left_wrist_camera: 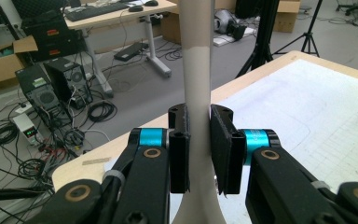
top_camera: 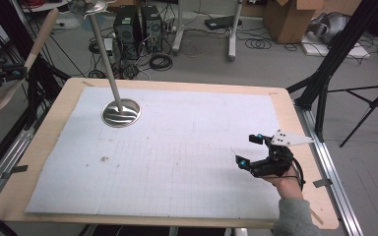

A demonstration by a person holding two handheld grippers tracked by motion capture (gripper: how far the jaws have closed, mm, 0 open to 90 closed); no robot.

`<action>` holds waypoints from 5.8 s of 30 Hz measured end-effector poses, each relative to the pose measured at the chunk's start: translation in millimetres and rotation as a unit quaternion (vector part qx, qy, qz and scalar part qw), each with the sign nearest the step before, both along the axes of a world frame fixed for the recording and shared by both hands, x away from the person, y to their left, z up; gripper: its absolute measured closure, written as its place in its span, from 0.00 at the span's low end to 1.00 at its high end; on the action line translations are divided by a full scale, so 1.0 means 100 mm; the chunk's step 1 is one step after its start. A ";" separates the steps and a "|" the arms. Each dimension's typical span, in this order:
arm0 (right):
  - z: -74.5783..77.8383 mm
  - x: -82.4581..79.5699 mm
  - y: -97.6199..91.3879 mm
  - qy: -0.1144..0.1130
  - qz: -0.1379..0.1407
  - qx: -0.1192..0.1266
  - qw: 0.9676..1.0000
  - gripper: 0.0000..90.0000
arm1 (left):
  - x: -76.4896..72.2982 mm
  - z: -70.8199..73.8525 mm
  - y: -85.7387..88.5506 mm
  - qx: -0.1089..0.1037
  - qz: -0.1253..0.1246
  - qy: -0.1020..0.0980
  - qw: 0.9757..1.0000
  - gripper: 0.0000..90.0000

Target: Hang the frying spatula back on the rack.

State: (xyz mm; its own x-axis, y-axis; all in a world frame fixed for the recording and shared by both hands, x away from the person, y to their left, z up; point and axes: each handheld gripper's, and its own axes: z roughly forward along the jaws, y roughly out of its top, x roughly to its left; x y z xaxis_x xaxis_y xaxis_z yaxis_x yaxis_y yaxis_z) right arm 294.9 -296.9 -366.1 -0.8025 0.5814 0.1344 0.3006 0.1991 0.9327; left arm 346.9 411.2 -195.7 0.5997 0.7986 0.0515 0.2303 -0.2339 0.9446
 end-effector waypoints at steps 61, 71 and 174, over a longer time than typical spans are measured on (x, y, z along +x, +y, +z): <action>0.00 0.01 -0.02 -0.001 -0.003 0.001 1.000 0.03 | 0.36 -0.25 -0.43 0.022 0.003 0.041 0.999 0.86; 0.00 0.01 -0.04 0.001 -0.004 0.003 1.000 0.03 | 0.44 -0.29 -0.51 0.025 0.008 0.048 0.999 0.86; 0.05 -0.01 0.10 -0.012 0.014 0.007 1.000 0.03 | -0.35 -1.15 -1.02 -0.045 -0.159 -0.017 0.986 0.10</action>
